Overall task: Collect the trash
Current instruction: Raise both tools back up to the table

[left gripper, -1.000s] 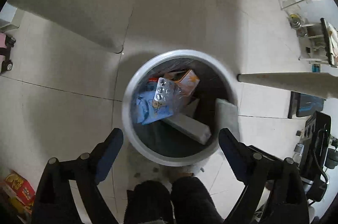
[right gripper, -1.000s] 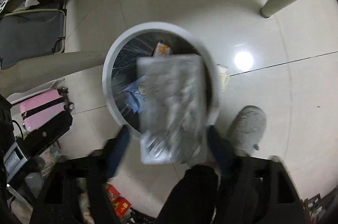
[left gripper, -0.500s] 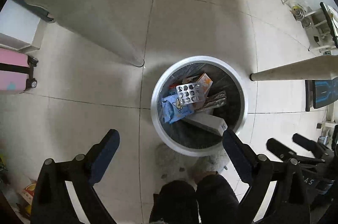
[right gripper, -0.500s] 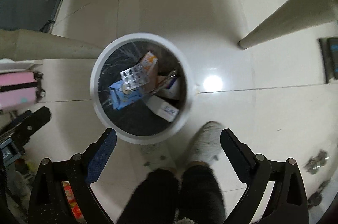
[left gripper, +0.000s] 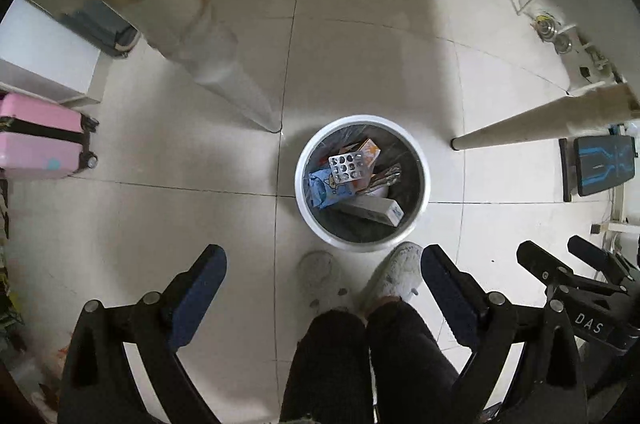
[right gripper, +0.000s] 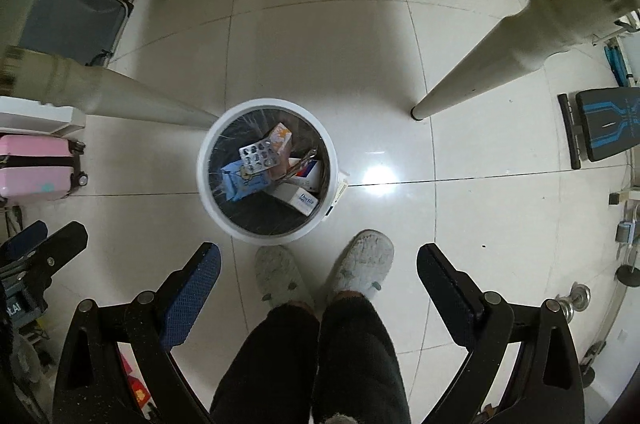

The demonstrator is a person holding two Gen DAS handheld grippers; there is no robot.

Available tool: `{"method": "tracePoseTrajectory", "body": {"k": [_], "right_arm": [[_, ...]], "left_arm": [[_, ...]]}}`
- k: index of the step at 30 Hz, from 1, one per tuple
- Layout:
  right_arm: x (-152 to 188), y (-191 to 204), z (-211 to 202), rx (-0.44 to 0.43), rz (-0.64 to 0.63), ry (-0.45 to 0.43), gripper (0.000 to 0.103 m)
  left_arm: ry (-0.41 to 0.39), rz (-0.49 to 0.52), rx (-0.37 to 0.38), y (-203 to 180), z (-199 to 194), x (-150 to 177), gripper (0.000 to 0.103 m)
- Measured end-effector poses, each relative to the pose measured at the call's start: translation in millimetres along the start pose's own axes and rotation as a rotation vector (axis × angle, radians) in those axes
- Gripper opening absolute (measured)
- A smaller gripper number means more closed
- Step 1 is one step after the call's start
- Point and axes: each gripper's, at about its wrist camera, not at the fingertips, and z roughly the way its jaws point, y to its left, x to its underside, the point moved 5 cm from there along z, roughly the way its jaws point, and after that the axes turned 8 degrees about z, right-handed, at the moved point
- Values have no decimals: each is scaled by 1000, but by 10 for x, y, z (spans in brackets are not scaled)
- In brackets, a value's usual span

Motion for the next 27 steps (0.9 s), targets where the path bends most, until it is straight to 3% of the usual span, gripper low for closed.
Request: {"method": "tracePoseTrajectory", "body": {"k": [14,19,23,27], "right_arm": [[266,160,-1996,-53,-20,-105,100],[306,266,-2555,-105,-7,-120,100],[124,358,-2915,-170,19,-137,100],[-317,443,-3230,-203,28,-181,100]], "left_arm": [[-72,25,2,-20,-1524,128,100],[-122,14,-31,5,-1988,42,100],[-174,-14,-40,1,-2294,-232,100],[-236,-31,-76,7,-2556,-610,100]]}}
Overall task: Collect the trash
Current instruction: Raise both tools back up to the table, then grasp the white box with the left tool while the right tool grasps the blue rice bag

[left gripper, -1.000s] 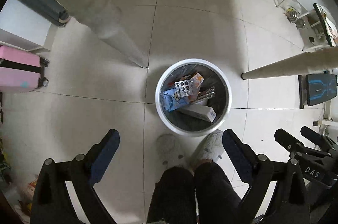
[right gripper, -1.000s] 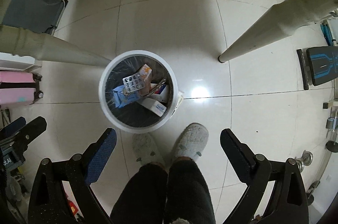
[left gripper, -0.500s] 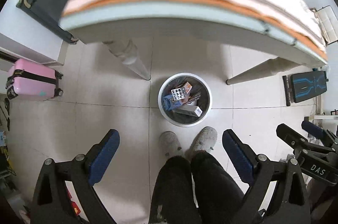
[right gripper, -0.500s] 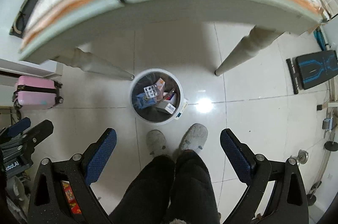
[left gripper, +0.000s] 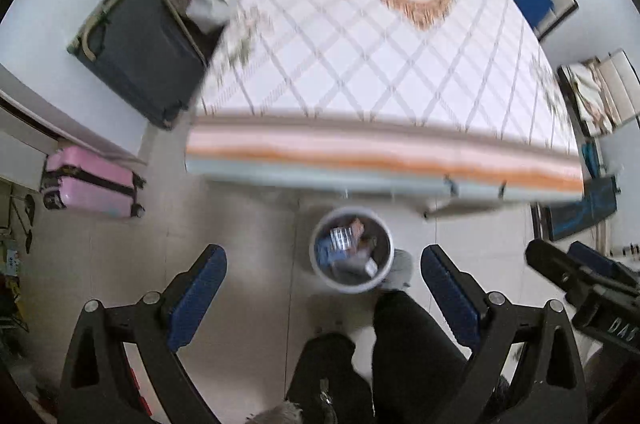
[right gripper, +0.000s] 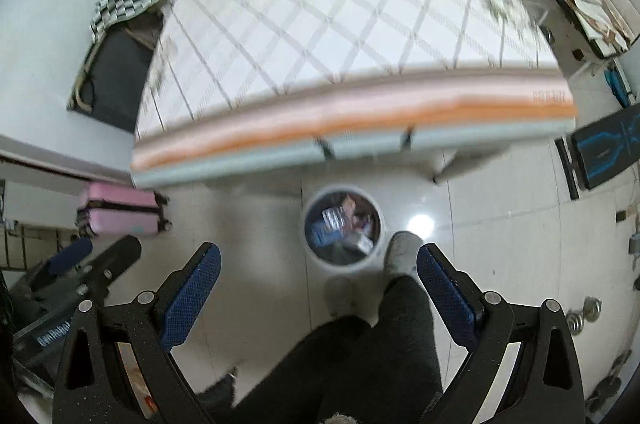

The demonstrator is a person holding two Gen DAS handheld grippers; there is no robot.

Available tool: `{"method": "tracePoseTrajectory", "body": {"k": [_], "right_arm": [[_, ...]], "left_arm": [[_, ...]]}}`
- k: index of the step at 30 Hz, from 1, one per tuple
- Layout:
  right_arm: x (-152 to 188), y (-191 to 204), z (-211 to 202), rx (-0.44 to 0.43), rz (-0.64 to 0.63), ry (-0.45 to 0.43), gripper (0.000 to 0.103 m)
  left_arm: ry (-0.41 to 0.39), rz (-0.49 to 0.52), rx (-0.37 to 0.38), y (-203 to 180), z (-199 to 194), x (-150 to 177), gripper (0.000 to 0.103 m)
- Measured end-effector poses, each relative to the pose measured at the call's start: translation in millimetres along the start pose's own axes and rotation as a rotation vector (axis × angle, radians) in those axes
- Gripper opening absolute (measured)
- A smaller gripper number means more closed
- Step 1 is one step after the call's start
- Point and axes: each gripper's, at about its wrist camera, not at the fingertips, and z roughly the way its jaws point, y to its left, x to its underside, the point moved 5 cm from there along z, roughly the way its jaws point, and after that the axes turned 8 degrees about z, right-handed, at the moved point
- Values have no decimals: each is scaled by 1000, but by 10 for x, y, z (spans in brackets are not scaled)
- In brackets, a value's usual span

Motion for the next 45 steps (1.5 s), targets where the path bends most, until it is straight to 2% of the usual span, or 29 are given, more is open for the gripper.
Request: {"method": "tracePoseTrajectory", "body": {"k": [5,6,8,9,12,14,17,19,23,27,30,31,33,35,36,37,41,45], "right_arm": [[-939,56,-189,14,-9,-39,100],[-1151,34,-190,18,-13,-40,100],[-1695,0,-190,32,-24,-39,100],[-1930,-21,-173,36,-33,-44,100],[-2938,-2,-68,63,-73,-59,100],[-3577,8,90,70,-99,-49,100],[-4616,51,422,102,-127,-40,100],[-5258,64,730,119,-127,-21,100],[-6173,113,1437,149,-144,42,100],[-6653,207,2127,154,-164,99,100],[-6807,220,2436,75,-137,147,98],[-6825,206,2486,67,-131,155,94],[-6872,199,2446,85,-150,102,75],[-6896,137,2434,76,-147,104,68],[-6925,64,2424,71,-128,110,62],[-6952,12,2414,72,-117,113,60],[-7091,-199,2375,105,-107,98,59],[-7189,-320,2423,108,-94,109,59]], "left_arm": [[-90,10,-58,-59,-105,-808,100],[-99,13,-66,-106,-85,-1073,103],[-121,12,-73,-186,-60,-1483,103],[-138,6,-90,-232,-21,-1820,103],[-150,-14,-131,-291,108,-2546,103],[-136,-28,-152,-320,270,-3134,103],[-116,-27,-198,-325,526,-3827,103],[-103,-20,-228,-328,685,-4166,103],[-63,4,-217,-322,1101,-4852,103],[-19,41,-152,-396,1404,-5249,103],[17,81,-45,-520,1620,-5524,103],[25,96,-21,-561,1667,-5582,103],[47,124,18,-652,1792,-5729,103],[72,161,51,-741,1901,-5826,103],[88,190,50,-796,1976,-5880,103],[99,215,46,-831,2024,-5909,103],[171,293,16,-925,2320,-5996,102],[213,291,23,-926,2545,-6038,102]]}}
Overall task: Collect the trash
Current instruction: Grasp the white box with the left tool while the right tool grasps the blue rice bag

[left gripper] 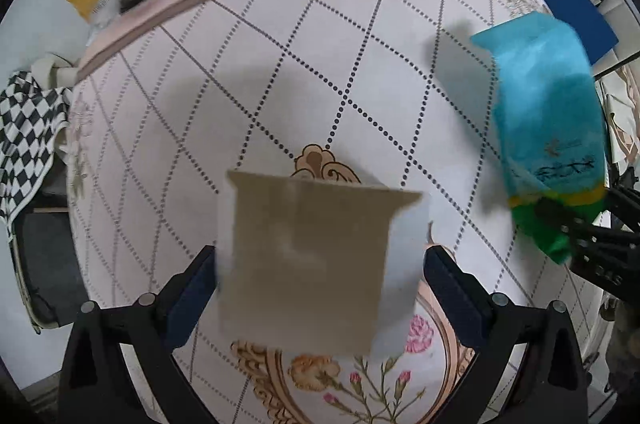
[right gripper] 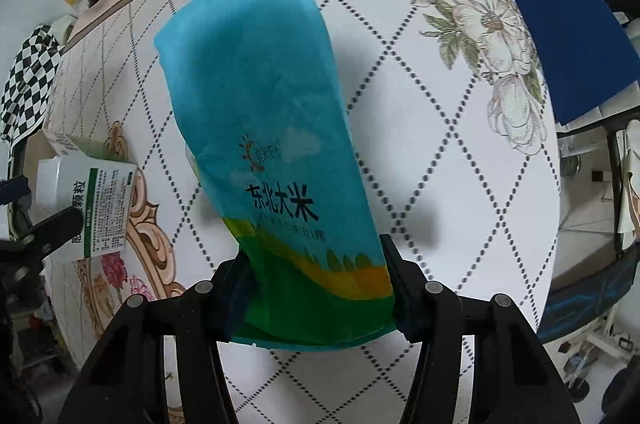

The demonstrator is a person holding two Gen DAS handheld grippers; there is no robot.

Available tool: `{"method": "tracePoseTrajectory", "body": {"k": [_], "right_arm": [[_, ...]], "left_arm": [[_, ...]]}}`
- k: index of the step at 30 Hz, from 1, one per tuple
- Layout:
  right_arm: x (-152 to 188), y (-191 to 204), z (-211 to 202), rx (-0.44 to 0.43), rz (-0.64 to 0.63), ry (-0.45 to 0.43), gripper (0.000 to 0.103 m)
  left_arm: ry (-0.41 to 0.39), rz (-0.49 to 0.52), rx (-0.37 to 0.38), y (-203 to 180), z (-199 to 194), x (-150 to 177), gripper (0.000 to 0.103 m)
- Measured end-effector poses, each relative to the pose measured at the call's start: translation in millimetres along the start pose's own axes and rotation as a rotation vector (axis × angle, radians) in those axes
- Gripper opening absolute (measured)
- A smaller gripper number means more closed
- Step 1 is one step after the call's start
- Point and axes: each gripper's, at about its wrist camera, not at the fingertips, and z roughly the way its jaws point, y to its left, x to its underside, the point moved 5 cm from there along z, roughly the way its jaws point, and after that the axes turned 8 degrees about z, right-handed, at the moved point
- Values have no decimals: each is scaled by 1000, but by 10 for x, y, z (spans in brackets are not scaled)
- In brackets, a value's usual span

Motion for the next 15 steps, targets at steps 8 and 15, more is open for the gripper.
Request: {"method": "tracePoseTrajectory", "body": {"k": [8,15], "right_arm": [[-42,-107,19,11,33,-35,56],[247,50,-78,10,77,-78,51]], "left_arm": [[-61,-92,5,-15,-104,129,82],[-152,-208,-66,-93,-474,487,82]]}}
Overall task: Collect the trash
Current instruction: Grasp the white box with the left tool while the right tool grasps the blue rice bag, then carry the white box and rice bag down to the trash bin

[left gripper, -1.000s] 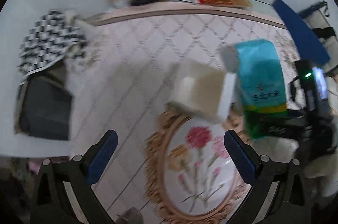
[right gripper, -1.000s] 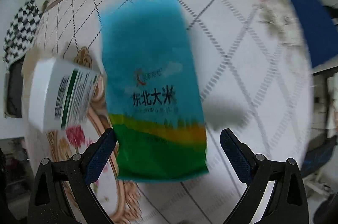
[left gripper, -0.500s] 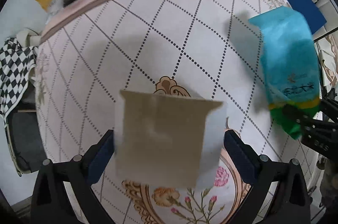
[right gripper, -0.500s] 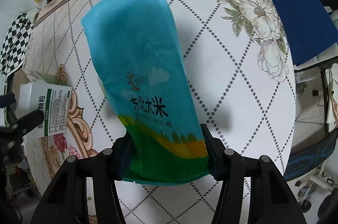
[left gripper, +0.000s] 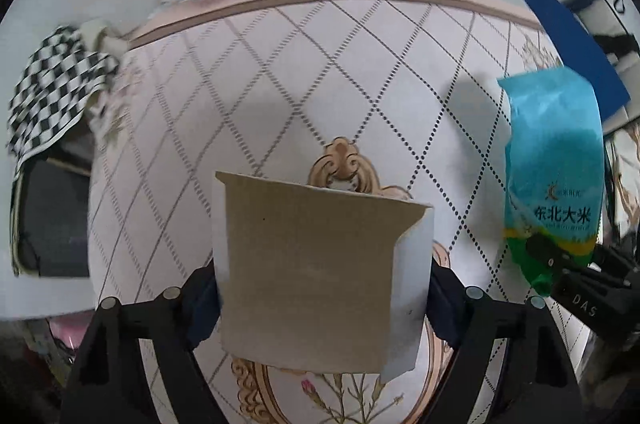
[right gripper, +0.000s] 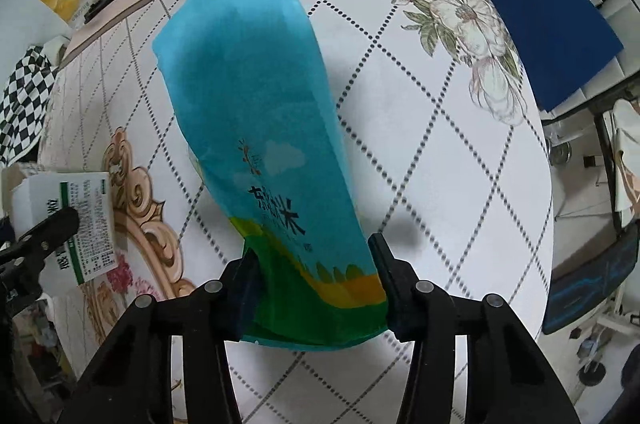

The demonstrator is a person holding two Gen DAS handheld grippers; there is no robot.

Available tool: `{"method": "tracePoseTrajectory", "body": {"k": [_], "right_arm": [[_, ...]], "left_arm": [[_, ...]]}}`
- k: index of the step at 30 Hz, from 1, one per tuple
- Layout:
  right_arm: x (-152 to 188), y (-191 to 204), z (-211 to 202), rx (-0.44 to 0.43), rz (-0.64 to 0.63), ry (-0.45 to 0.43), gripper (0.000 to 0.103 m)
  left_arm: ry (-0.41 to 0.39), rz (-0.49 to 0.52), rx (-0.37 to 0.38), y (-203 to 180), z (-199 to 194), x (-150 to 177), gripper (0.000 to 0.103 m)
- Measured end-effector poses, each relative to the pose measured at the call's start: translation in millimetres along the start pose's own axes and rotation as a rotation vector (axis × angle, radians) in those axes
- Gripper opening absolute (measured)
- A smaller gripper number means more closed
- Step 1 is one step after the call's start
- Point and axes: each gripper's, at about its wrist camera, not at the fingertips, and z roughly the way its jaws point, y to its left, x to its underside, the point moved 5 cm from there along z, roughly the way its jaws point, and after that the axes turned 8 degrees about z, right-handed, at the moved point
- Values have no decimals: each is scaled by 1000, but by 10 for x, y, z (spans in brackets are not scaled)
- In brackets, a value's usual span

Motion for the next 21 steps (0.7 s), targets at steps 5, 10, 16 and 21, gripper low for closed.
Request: {"method": "tracePoseTrajectory", "body": {"k": [5,10,16,21], "right_arm": [[258,40,-220,-25,7,-36,49],[640,60,-482,-78,20,-50,48],[1455,36,-985,-137,47,-72,48],[2510,-23,-1519,-167,71,-120,47]], "left_arm": [[-61,-62,-9,134,-264,251,82],[-114,-110,14,208,-599,628,82],[-187,-138,37,326,-1165,1333,82],[-249,-101,64,380,-1677,2149,82]]}}
